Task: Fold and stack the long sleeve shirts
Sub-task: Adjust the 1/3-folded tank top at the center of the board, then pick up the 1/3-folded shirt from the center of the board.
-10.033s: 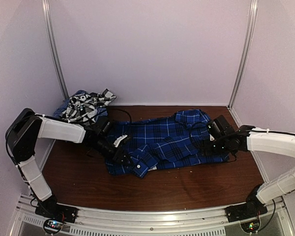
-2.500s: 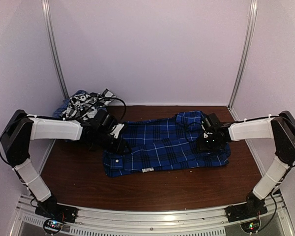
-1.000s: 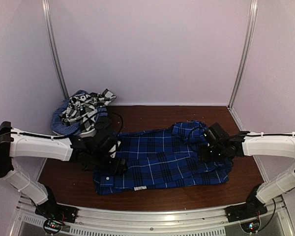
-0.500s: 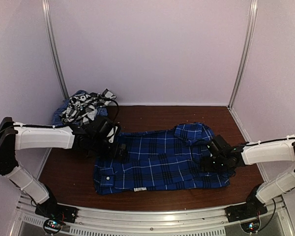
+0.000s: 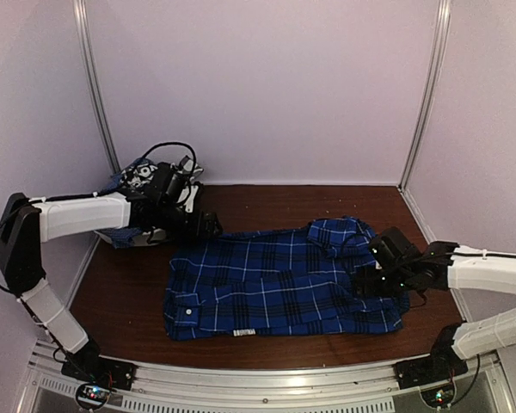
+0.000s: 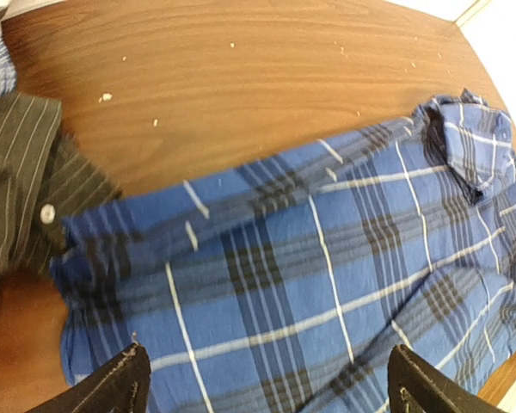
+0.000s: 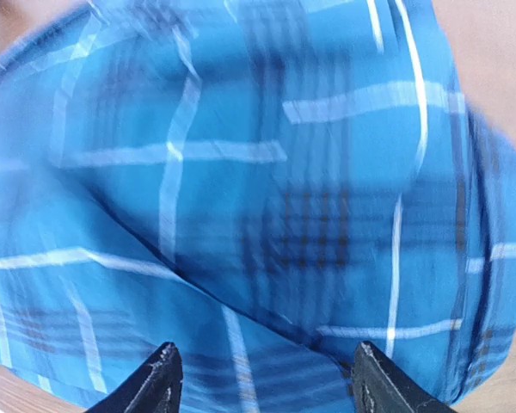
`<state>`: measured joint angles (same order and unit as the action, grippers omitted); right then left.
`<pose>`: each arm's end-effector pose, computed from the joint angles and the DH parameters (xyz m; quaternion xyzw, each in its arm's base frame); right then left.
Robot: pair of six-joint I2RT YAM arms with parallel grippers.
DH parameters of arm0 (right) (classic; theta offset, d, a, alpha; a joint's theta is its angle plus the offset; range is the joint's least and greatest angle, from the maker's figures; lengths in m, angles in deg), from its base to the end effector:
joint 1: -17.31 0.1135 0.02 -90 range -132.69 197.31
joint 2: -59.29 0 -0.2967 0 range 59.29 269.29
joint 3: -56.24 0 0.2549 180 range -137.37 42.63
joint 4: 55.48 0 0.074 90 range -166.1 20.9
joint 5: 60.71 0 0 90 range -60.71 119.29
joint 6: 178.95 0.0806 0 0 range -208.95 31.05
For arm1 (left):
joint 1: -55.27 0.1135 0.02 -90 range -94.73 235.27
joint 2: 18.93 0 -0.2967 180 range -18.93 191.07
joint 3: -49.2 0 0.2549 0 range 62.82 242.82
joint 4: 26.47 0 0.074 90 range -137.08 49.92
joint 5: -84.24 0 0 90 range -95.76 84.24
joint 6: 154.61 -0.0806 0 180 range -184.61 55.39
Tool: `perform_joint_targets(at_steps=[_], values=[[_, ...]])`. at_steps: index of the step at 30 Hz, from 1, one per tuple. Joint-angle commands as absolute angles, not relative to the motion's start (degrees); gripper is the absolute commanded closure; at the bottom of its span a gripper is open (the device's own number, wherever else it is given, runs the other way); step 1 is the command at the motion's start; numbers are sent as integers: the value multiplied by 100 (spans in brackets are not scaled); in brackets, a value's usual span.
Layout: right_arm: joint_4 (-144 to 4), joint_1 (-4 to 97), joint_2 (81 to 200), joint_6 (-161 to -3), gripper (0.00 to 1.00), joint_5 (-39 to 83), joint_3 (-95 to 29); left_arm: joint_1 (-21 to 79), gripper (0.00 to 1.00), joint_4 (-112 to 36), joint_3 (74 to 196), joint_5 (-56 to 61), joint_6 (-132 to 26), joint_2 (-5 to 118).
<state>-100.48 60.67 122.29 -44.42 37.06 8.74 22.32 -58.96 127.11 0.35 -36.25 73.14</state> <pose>0.1578 0.1340 0.1758 0.0271 0.9646 0.1291 0.2284 0.3173 -0.2159 0.2356 0.0568 0.9264 -0.2307 0.2920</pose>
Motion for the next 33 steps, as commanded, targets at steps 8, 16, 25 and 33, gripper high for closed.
perform_joint_targets(at_steps=[8, 16, 25, 33], values=[[-10298, 5423, 13216, -5754, 31, 3922, -749, 2355, 3, -6614, 14186, -338, -5954, 8511], [-10094, 4405, 13513, -6398, 30, 3081, -1418, 2354, 2, -7321, 14612, -1048, -7497, 9038], [-9582, 3848, 14906, -6833, 30, 2474, -2202, 2354, 16, -7357, 15200, -1324, -8036, 9845], [-9396, 3712, 16008, -6972, 38, 2303, -2707, 2354, 30, -7471, 15415, -1533, -8245, 10211]])
